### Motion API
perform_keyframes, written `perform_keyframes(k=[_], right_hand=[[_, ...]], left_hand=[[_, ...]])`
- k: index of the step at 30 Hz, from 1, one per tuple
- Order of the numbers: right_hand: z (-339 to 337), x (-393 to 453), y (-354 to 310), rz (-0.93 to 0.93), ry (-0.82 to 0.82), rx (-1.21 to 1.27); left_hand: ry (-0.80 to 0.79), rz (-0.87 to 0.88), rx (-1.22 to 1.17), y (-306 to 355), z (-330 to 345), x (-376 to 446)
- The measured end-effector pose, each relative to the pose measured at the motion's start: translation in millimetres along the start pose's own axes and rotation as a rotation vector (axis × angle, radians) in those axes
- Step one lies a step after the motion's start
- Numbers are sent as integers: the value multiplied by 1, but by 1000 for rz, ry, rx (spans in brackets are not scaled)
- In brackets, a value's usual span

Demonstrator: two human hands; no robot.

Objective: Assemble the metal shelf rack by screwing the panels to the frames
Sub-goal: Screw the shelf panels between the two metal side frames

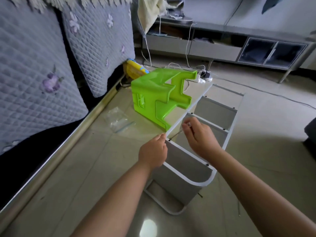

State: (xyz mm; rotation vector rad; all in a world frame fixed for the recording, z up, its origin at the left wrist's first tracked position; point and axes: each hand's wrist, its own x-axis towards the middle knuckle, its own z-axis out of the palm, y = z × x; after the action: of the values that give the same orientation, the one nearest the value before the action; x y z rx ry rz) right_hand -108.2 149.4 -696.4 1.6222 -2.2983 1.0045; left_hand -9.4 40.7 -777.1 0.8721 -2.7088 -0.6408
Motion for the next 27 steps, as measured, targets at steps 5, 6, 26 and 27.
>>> perform_keyframes(k=[5, 6, 26, 27], right_hand=[[-1, -1, -3, 42, 21, 21], [-1, -1, -2, 39, 12, 22], [-8, 4, 3, 42, -124, 67], [-10, 5, 3, 43, -136, 67]], left_hand=[[-26, -13, -24, -2, 1, 0], [-23, -13, -30, -1, 1, 0], [-10, -1, -32, -2, 2, -1], [-6, 1, -30, -2, 1, -1]])
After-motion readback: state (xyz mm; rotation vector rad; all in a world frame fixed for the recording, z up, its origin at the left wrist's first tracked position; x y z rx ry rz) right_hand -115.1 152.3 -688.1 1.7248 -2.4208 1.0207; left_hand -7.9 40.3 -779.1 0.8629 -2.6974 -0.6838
